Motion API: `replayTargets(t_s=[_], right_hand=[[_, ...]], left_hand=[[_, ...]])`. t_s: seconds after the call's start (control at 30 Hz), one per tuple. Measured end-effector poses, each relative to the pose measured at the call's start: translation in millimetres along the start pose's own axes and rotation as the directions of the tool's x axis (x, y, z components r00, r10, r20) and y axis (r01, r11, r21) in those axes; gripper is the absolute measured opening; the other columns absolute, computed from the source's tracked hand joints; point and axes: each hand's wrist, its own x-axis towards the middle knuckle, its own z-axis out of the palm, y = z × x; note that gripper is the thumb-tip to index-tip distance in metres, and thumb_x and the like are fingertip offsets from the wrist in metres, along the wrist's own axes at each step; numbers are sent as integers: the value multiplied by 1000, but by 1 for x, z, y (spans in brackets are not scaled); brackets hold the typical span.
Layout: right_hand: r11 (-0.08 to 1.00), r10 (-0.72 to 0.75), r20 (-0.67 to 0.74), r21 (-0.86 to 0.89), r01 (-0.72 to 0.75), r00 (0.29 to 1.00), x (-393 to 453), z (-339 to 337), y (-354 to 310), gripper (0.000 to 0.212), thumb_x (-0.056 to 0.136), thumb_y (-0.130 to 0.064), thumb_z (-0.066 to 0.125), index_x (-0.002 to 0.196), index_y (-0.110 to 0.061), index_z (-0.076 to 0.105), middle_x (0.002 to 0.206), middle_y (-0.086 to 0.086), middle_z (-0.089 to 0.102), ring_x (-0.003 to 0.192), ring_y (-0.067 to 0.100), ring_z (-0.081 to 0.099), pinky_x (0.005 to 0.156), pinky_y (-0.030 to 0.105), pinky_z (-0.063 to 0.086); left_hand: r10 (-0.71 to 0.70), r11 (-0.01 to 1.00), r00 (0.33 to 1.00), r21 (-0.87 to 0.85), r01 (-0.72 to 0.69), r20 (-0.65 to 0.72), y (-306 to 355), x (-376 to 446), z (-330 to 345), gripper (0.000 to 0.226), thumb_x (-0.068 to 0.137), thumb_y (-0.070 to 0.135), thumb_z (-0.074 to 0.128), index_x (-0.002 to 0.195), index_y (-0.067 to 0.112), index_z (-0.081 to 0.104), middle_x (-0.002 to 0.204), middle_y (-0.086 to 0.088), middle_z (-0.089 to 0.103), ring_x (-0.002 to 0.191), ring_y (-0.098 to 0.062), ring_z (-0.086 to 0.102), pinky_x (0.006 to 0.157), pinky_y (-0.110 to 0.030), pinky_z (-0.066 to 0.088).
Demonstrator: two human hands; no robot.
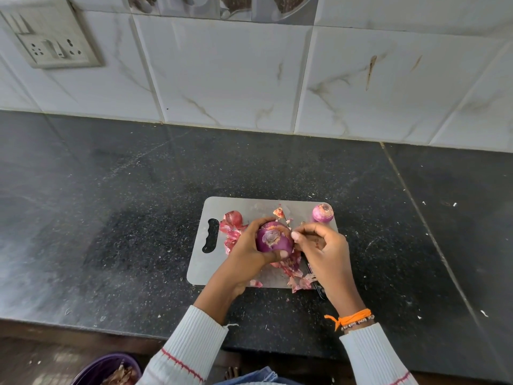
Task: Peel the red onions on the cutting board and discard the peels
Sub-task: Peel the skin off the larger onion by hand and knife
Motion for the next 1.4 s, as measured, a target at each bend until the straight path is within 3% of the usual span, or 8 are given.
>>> replayTargets(t_s=[0.13, 0.23, 0.37, 0.53, 0.77, 1.07, 1.3, 1.4], right_hand=[[995, -57, 20, -81, 59, 998, -3, 0, -5, 15, 74, -13, 75, 88, -15, 70, 86, -5, 70, 81, 5, 66, 71, 17, 55], [967, -200, -1, -159, 197, 980, -3, 0, -6, 13, 72, -10, 76, 85, -10, 72, 81, -1, 70, 75, 6, 66, 67, 15, 53], [933, -296, 0, -214, 289, 955, -3, 2, -5, 10, 72, -4, 75, 81, -7, 72, 78, 4, 69, 71, 11, 65, 64, 21, 53], [929, -303, -35, -235, 286, 952, -2, 3, -3, 9, 73, 2, 73, 77, -6, 70, 74, 3, 68, 68, 11, 63, 62, 20, 53], [980, -192, 5, -54, 192, 981, -4, -3, -8, 18, 80, -2, 68, 88, -18, 69, 85, -9, 68, 85, 2, 64, 70, 8, 50], [951, -254, 55, -169, 259, 966, -1, 4, -3, 7, 82, -4, 66, 82, -11, 66, 84, -3, 62, 81, 5, 59, 72, 14, 47], [1000, -24, -20, -15, 24, 1000, 1, 4, 2, 13, 88, -12, 60, 85, -25, 60, 87, -7, 64, 87, 12, 64, 73, 31, 56], [950, 218, -4, 231, -211, 976, 2, 6, 6, 10, 92, -11, 54, 93, -16, 63, 93, 6, 69, 89, 18, 67, 73, 29, 56]], left_hand=[[27, 998, 1000, 50, -27, 3, 1, -1, 0, 65, 71, -6, 74, 126, 17, 46, 112, 2, 56, 99, -9, 61, 82, -22, 54], [63, 989, 998, 131, -63, 10, 1, -1, -1, 68, 70, -4, 75, 127, 17, 45, 113, 4, 55, 101, -8, 59, 83, -19, 53], [99, 974, 995, 202, -98, 6, 0, -2, -1, 69, 70, 0, 77, 128, 17, 43, 115, 2, 54, 102, -6, 58, 83, -17, 52], [99, 967, 995, 235, -102, 26, -1, -3, -1, 70, 69, 0, 78, 127, 18, 44, 119, -3, 52, 104, -12, 59, 87, -23, 53], [92, 973, 995, 212, -95, 25, 0, -2, 1, 69, 70, 3, 78, 127, 20, 43, 121, -3, 51, 105, -12, 58, 89, -25, 53], [79, 984, 997, 162, -81, 14, 0, -3, 0, 66, 70, 1, 78, 123, 23, 46, 117, 1, 54, 104, -10, 59, 89, -25, 53], [62, 997, 998, 38, -63, 31, 4, -7, 1, 66, 71, -7, 73, 125, 17, 45, 111, 4, 56, 99, -6, 61, 87, -22, 52], [79, 997, 996, 22, -80, 28, 5, -7, 2, 66, 71, -10, 71, 125, 16, 45, 109, 7, 55, 92, 2, 62, 84, -21, 53]])
